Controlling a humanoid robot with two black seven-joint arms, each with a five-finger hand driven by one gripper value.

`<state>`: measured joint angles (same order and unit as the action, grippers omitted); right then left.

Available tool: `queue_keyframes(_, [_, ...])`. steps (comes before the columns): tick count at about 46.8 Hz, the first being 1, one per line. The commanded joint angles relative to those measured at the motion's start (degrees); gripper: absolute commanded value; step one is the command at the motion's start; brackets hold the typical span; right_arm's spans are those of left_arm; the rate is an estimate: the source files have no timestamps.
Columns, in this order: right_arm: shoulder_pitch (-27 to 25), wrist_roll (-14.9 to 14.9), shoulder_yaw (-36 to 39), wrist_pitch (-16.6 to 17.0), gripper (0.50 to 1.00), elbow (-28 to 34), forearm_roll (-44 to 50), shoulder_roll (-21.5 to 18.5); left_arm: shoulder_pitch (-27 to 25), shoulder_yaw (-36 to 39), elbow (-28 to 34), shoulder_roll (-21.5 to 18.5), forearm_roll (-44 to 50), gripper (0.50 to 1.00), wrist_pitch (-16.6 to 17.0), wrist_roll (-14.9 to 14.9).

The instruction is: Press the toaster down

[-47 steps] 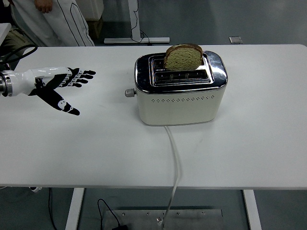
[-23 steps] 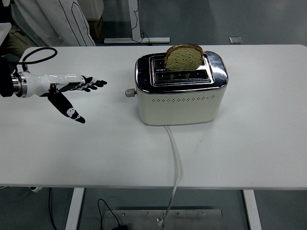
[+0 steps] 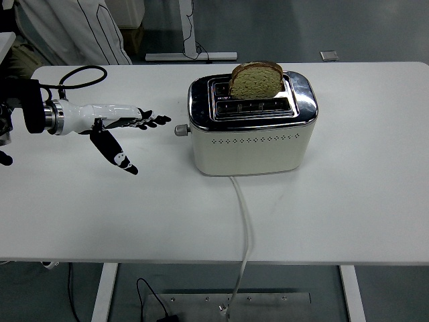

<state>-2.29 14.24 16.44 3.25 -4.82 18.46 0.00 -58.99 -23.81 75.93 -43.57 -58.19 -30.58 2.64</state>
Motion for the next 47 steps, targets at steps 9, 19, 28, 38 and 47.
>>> queue_keyframes(9, [0.01, 0.00, -0.01, 0.00, 0.998, -0.02, 0.00, 0.00, 0.37, 0.08, -0.43, 0.50, 0.00, 1.000, 0.08, 0.17])
queue_keyframes(19, [0.01, 0.00, -0.01, 0.00, 0.998, -0.02, 0.00, 0.00, 0.55, 0.08, -0.60, 0.59, 0.00, 1.000, 0.17, 0.17])
queue_keyframes(28, [0.01, 0.09, -0.01, 0.00, 0.998, -0.02, 0.00, 0.00, 0.55, 0.08, -1.48, 1.56, 0.00, 1.000, 0.17, 0.17])
queue_keyframes(38, [0.01, 0.00, -0.01, 0.00, 0.998, -0.02, 0.00, 0.00, -0.16, 2.19, -1.66, 2.08, 0.00, 1.000, 0.17, 0.17])
queue_keyframes(47, [0.01, 0.00, -0.01, 0.00, 0.998, -0.02, 0.00, 0.00, -0.24, 2.28, -1.57, 2.08, 0.00, 1.000, 0.17, 0.17])
